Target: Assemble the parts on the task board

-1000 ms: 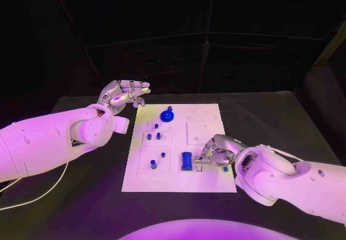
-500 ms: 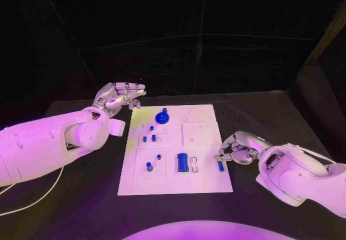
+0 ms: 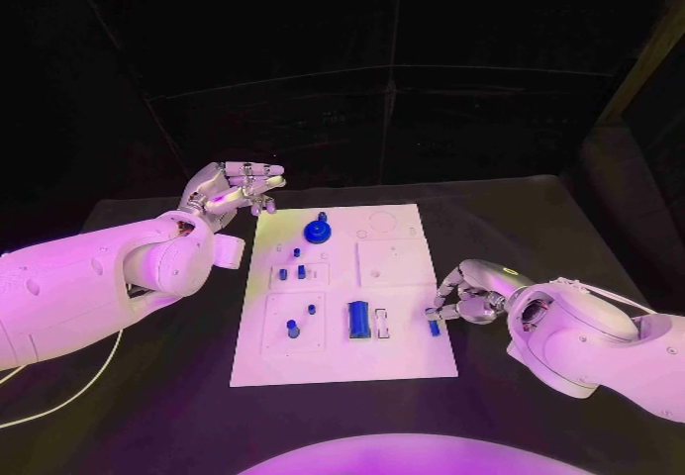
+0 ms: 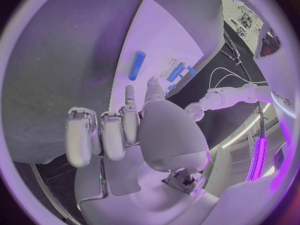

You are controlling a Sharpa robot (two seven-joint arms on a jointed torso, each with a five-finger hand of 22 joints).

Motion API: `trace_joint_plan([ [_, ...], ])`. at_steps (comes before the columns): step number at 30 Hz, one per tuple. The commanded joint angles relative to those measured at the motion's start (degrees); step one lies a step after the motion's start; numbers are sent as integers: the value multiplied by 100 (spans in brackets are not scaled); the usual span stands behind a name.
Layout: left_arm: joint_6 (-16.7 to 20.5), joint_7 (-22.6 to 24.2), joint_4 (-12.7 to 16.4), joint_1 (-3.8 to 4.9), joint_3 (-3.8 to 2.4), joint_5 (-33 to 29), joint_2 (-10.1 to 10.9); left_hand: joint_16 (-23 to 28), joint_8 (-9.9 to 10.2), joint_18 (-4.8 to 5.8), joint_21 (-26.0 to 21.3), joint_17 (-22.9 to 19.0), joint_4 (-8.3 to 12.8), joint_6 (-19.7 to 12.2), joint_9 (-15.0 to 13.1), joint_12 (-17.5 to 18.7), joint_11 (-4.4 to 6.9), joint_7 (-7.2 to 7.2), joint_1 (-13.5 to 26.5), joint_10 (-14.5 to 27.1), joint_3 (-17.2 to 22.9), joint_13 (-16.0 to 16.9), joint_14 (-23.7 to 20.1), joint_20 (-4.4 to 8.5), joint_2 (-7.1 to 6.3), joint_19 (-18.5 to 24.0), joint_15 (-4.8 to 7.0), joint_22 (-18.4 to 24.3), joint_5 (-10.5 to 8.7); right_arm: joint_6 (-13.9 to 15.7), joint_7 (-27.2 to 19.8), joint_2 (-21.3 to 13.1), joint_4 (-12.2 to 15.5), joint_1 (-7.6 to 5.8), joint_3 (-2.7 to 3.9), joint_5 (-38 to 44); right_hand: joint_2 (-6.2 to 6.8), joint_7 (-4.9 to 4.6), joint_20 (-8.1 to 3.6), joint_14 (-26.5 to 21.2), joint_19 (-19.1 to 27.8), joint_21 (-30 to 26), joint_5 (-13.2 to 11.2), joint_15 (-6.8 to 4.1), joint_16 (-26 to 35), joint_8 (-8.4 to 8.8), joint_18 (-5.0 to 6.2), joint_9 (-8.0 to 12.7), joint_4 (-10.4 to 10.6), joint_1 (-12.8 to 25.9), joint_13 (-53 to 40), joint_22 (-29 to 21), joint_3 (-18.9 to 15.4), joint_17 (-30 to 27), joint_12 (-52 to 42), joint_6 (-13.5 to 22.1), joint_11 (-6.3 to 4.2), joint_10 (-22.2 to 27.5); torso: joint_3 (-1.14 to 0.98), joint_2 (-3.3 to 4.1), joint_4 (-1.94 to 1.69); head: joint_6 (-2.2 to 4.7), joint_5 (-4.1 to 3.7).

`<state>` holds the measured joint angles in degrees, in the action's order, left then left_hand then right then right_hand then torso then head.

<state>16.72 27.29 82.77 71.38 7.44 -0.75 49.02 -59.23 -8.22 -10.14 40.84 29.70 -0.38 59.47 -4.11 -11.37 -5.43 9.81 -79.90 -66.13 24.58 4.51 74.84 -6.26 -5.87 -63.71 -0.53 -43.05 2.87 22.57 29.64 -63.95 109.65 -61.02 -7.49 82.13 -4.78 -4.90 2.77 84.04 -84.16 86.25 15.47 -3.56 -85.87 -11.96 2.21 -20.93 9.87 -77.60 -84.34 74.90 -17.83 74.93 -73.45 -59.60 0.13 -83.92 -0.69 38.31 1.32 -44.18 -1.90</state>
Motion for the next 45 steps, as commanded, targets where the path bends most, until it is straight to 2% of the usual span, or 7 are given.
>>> trace_joint_plan([
  [1,-71,31,4,7,-4,-5,-1,-37,-17,-37,-38,3,-4,23,-1,-38,6,-12,45,34,-24,-7,-13,-24,27,-19,0,9,15,-405,198,24,-25,2,-2,223,62,-7,39,386,-132,-25,-31,25,39,14,-48,-6,-1,22,625,865,-42,435,45,-63,27,-54,1,4,-1,-8,-7],
  [20,-73,38,-1,6,-3,-5,2,-37,-17,-37,-38,3,-4,23,-1,-38,6,-12,45,34,-24,-7,-13,-24,27,-19,0,9,15,-795,291,237,-147,33,-5,297,48,57,12,382,-119,-40,-41,-15,52,-30,-42,-58,-43,-79,642,847,-48,420,90,-237,-27,-42,6,-1,-7,-34,1],
  [26,-78,42,2,6,-3,-5,2,-41,-18,-36,-41,5,-5,22,-1,-42,5,-12,50,37,-25,-7,-13,-24,33,-20,0,10,15,-938,414,372,-228,50,-5,450,-9,81,-18,382,-116,-45,-9,-43,59,-9,-41,-74,-223,-383,641,843,45,415,105,-258,-53,-36,5,-2,-11,-34,13],
  [34,-96,33,6,6,-3,-5,14,-38,-18,-36,-42,-1,-6,23,-1,-43,5,-12,52,38,-26,-7,-15,-24,36,-20,-1,10,15,-1337,640,518,-318,67,-5,753,-173,93,-43,381,-110,-55,-442,-64,66,43,-40,-82,-543,-880,648,837,307,413,146,-277,-71,-15,14,-5,-2,-37,42],
  [39,-105,32,12,5,-3,-6,17,-38,-18,-36,-42,-1,-6,23,-1,-43,5,-12,52,38,-26,-7,-15,-24,36,-20,-1,10,15,-1523,747,568,-319,88,-5,898,-200,81,-45,378,-102,-64,-498,-60,76,82,-38,-70,-675,-1039,670,827,424,398,193,-275,-65,9,4,0,-7,-32,44],
  [42,-110,25,10,5,-3,-6,19,-39,-18,-36,-42,1,-6,23,-1,-43,5,-12,53,38,-26,-7,-14,-24,36,-20,-1,10,15,-1480,824,587,-308,94,-5,910,-220,70,-37,373,-94,-72,-330,-49,88,118,-36,-56,-655,-979,696,817,459,377,242,-266,-51,31,4,-2,-5,-21,33],
  [45,-122,14,9,4,-3,-5,15,-63,-18,-36,-43,47,-7,23,-1,-44,5,-12,55,39,-26,-7,-2,-24,39,-20,-1,11,15,-1246,922,579,-271,98,-4,684,-249,72,-32,369,-92,-78,168,-46,103,177,-34,-38,-556,-816,726,812,524,357,304,-254,-51,56,5,-3,-9,-16,37],
])
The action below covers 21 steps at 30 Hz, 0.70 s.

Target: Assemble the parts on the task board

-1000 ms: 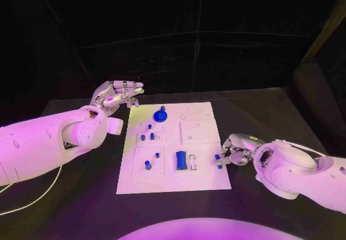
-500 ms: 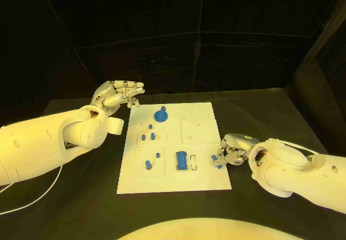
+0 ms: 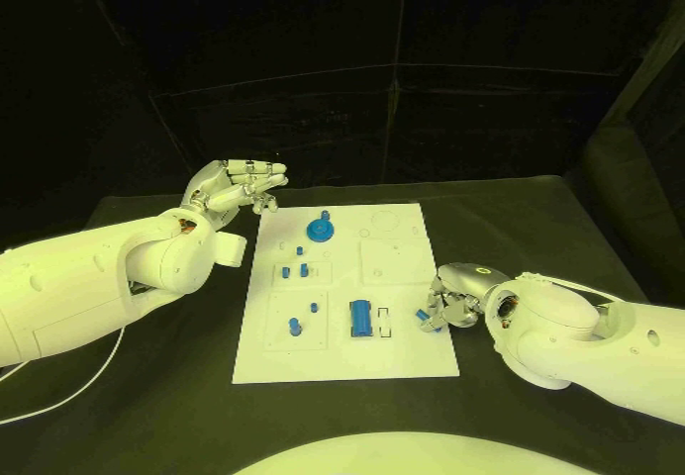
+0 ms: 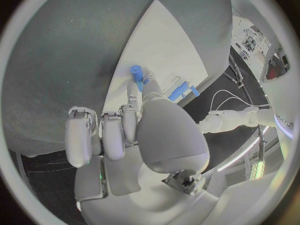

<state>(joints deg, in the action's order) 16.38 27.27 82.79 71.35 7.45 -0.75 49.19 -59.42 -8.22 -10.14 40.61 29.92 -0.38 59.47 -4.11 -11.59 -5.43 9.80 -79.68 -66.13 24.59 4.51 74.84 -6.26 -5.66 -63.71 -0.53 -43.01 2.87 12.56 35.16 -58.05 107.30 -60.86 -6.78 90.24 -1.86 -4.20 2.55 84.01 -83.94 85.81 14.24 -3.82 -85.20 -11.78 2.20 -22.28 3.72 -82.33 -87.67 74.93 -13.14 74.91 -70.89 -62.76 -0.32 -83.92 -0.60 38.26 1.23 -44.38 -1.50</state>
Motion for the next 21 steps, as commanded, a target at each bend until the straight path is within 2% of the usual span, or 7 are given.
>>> trace_joint_plan([
  [1,-92,15,6,6,-4,-5,-4,-50,-18,-36,-21,36,-7,22,-1,-23,5,-11,33,39,-26,-7,0,-24,18,-20,-1,7,15,-157,385,-21,-17,81,-75,-218,-541,1,-10,373,-114,-35,449,-21,37,175,-33,102,83,-308,1062,810,80,357,55,66,-6,59,-4,2,-3,6,-3],
  [5,-97,11,-3,4,-4,-5,-14,-50,-18,-36,-21,36,-7,22,-1,-23,5,-11,33,39,-26,-7,0,-24,18,-20,-1,7,15,210,372,-77,59,80,-74,-589,-547,-8,-13,373,-109,-44,958,-22,45,232,-30,117,154,-234,1073,802,229,350,87,88,-7,71,2,-4,-8,16,-12],
  [8,-98,11,-7,3,-4,-5,-19,-50,-18,-36,-21,36,-7,22,-1,-23,5,-11,33,39,-26,-7,0,-24,18,-20,-1,7,15,531,315,-119,127,79,-73,-795,-516,-5,-14,376,-116,-40,1179,-24,43,250,-32,116,188,-202,1068,810,336,360,88,81,-8,68,6,0,-9,25,-1],
  [13,-99,12,-12,2,-3,-5,-25,-50,-18,-36,-21,36,-7,22,-1,-23,5,-11,33,39,-26,-7,0,-24,18,-20,-1,7,15,985,160,-157,230,78,-71,-1042,-488,0,-15,380,-124,-33,1256,-26,35,258,-35,114,205,-187,1056,821,412,376,72,72,-11,58,-2,5,0,23,19],
  [17,-101,9,-15,0,-2,-5,-27,-50,-18,-36,-21,30,-5,22,0,-24,6,-12,32,40,-26,-7,1,-24,21,-22,-1,7,16,1382,-81,-166,343,75,-70,-1286,-468,-1,-16,381,-128,-31,1299,-27,34,269,-36,116,207,-191,1051,825,473,381,68,75,-11,55,3,5,2,25,12],
  [19,-100,9,-17,0,-2,-5,-29,-50,-18,-36,-21,30,-5,22,0,-24,6,-12,32,40,-26,-7,1,-24,21,-22,-1,7,16,1456,-125,-160,368,75,-69,-1324,-430,-6,-16,381,-129,-30,1294,-25,34,276,-36,117,221,-166,1050,828,502,380,69,73,-8,53,4,4,1,28,12],
  [21,-101,9,-18,-1,-2,-5,-32,-50,-18,-36,-21,30,-5,22,0,-24,6,-12,32,40,-26,-7,1,-24,21,-22,-1,7,16,1536,-178,-141,398,74,-69,-1391,-379,-5,-12,381,-129,-31,1180,-22,37,283,-36,117,264,-104,1046,827,533,376,66,62,-7,47,6,2,-3,35,13],
])
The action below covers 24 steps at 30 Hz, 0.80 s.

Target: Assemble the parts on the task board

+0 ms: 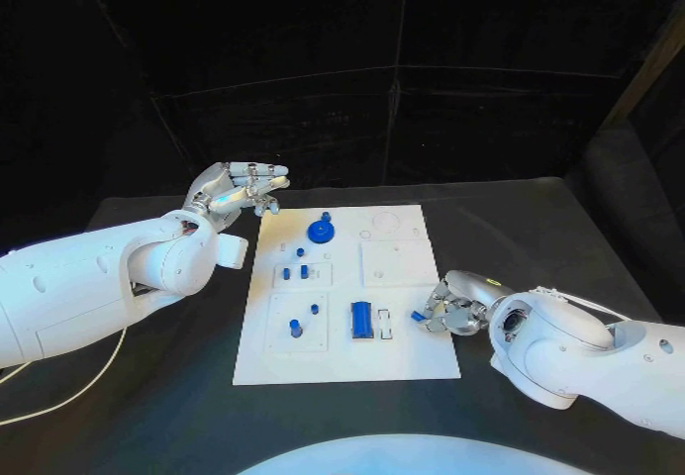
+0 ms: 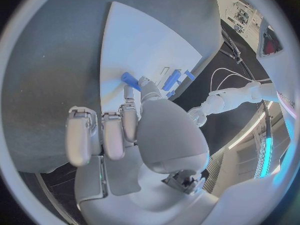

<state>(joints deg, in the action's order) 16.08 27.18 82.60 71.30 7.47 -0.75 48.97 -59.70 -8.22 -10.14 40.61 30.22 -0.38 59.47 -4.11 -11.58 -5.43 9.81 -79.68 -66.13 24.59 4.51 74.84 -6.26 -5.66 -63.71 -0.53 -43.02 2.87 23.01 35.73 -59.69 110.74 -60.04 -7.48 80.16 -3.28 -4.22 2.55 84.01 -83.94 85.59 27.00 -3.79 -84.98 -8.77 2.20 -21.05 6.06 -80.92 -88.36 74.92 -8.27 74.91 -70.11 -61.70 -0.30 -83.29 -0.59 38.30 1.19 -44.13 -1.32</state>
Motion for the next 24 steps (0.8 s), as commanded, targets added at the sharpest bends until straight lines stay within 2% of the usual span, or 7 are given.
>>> trace_joint_plan([
  [1,-72,18,0,5,-3,-5,-11,-22,-19,-36,-21,0,-5,22,0,-24,6,-12,32,40,-26,-8,1,-24,21,-22,-1,8,15,513,-251,35,62,-8,2,-416,-215,-3,-11,381,-129,-9,-169,-24,15,-13,-36,-5,54,-215,1115,828,67,378,-10,-50,-9,-18,5,-2,0,9,-6],
  [4,-73,17,1,5,-3,-5,-14,-22,-19,-36,-21,0,-5,22,0,-24,6,-12,32,40,-26,-8,1,-24,21,-22,-1,8,15,564,-298,107,63,-9,3,-590,-164,-5,-10,382,-129,-9,-307,-23,13,-5,-36,-4,117,-137,1112,830,104,383,-10,-66,-6,-24,4,5,-5,11,-4],
  [10,-78,16,1,4,-1,-5,-14,-22,-19,-36,-21,0,-5,22,0,-24,6,-12,32,40,-26,-8,1,-24,21,-22,-1,8,15,570,-318,304,-4,-9,3,-819,-101,-2,-8,385,-130,-10,-329,-22,9,-5,-36,-8,189,-45,1100,831,117,395,-24,-94,-6,-37,1,4,2,6,20],
  [15,-81,17,6,4,0,-5,-13,-22,-19,-36,-21,0,-5,22,0,-24,6,-12,32,40,-26,-8,1,-24,21,-22,-1,8,15,499,-264,436,-84,-9,3,-898,-13,24,-14,387,-134,-8,-99,-33,7,-31,-36,-28,309,100,1090,836,103,402,-34,-175,-24,-52,7,10,2,2,25],
  [19,-82,16,12,4,0,-5,-8,-22,-19,-36,-21,0,-5,22,0,-24,6,-12,32,40,-26,-8,1,-24,21,-22,-1,8,15,369,-185,523,-146,-9,4,-921,62,87,-36,394,-147,1,161,-66,-9,-103,-39,-72,548,391,1046,852,-26,436,-104,-344,-70,-103,4,9,11,-8,34],
  [24,-81,14,21,4,1,-5,0,-22,-19,-36,-21,0,-5,22,0,-24,6,-12,32,40,-26,-8,1,-24,21,-22,-1,8,15,275,-104,613,-209,-9,4,-928,88,137,-66,397,-149,2,178,-100,-15,-161,-40,-114,624,438,1031,855,-72,451,-124,-453,-111,-120,5,6,13,-18,41],
])
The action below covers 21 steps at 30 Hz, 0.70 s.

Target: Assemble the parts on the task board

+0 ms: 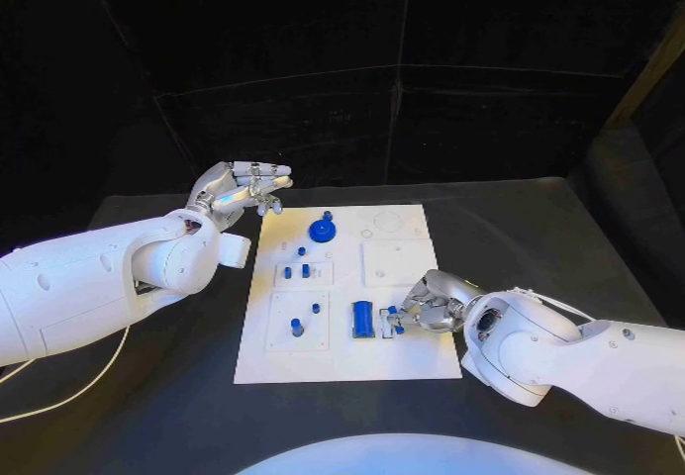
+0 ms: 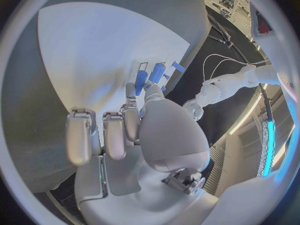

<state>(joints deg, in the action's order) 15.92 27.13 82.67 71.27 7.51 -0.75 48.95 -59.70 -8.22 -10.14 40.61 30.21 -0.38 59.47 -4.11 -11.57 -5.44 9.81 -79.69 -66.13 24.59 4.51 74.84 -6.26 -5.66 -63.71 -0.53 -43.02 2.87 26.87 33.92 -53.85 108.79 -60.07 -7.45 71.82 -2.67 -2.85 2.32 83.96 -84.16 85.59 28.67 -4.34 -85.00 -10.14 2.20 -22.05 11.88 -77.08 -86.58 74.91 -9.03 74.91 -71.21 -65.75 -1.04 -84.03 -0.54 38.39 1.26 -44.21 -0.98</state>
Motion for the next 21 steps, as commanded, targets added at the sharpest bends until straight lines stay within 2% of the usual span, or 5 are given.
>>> trace_joint_plan([
  [1,-65,18,16,6,-4,-5,3,-22,-18,-36,-21,1,-5,22,0,-25,6,-12,32,40,-26,-7,1,-24,21,-22,-1,9,15,-116,89,46,-23,-7,1,-94,27,1,-45,403,-128,3,11,-46,-14,-25,-40,-15,45,55,853,856,2,453,-13,-52,-38,-47,0,1,6,-10,14],
  [21,-150,-60,34,7,-4,-4,6,-21,-18,-36,-23,-13,13,18,1,-29,8,-15,15,48,-23,-9,-2,-23,22,-26,1,9,15,-207,151,268,-133,-8,2,-89,50,20,-61,401,-126,0,-10,-61,-11,-46,-40,-36,75,66,852,853,-24,447,-12,-80,-55,-50,-3,-4,5,-33,35],
])
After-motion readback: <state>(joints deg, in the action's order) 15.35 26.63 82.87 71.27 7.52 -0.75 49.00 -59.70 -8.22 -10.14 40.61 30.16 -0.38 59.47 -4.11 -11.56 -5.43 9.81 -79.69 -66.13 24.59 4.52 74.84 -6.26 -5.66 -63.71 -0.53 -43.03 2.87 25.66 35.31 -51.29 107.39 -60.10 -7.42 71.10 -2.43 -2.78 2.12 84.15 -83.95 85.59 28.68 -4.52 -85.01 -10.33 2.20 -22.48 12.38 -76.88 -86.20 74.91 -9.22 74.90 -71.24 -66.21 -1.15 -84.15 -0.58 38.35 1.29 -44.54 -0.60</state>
